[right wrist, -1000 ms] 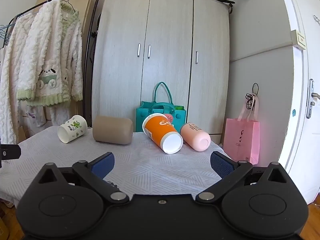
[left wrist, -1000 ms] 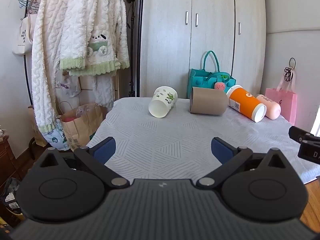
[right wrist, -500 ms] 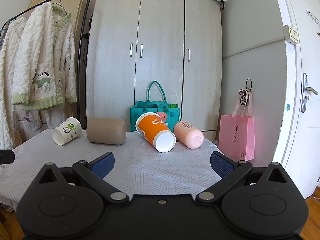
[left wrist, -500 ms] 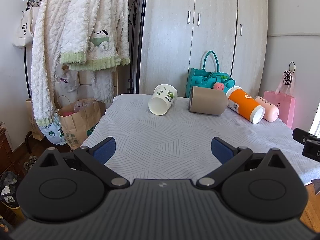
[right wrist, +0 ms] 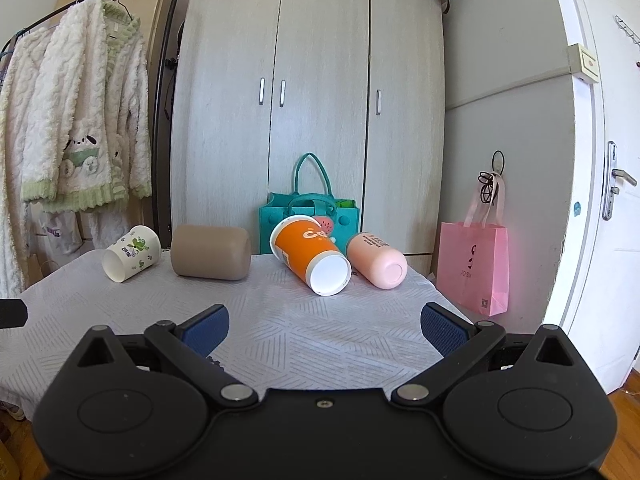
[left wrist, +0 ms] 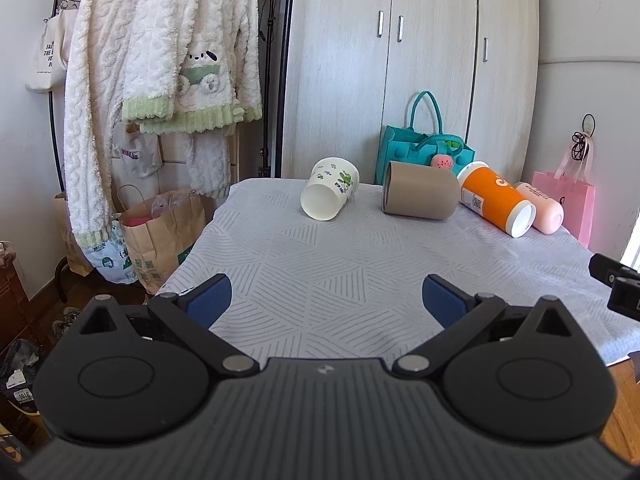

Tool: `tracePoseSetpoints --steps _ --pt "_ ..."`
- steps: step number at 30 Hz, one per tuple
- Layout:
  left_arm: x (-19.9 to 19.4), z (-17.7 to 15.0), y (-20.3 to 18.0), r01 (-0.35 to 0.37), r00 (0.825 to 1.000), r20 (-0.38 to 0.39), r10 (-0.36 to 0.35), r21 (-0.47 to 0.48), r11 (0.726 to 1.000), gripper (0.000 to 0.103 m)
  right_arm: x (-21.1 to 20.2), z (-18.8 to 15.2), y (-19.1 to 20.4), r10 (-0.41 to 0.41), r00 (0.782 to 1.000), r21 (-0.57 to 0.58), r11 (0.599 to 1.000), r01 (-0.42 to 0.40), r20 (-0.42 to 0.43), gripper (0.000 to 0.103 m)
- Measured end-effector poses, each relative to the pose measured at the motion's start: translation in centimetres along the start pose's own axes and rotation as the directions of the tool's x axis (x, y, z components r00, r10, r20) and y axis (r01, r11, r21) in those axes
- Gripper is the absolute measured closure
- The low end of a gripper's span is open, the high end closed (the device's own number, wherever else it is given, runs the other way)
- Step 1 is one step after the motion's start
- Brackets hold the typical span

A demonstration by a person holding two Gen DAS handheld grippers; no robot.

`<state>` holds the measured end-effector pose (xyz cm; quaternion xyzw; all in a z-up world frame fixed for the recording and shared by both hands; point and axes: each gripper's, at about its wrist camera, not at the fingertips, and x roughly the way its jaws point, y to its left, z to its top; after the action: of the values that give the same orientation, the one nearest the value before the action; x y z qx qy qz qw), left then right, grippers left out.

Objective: Flip cup upright

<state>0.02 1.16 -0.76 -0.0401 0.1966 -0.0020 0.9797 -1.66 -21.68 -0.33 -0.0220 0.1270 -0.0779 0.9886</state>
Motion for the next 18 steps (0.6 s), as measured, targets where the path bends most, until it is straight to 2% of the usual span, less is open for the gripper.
tracePoseSetpoints --steps 18 --pt "-0.33 0.09 -0.25 0.022 1.0 -0.011 -0.022 0.009 1.0 0.0 -0.01 -0.03 0.2 0.003 1.0 -0.012 1.0 -0.003 -0.011 0.0"
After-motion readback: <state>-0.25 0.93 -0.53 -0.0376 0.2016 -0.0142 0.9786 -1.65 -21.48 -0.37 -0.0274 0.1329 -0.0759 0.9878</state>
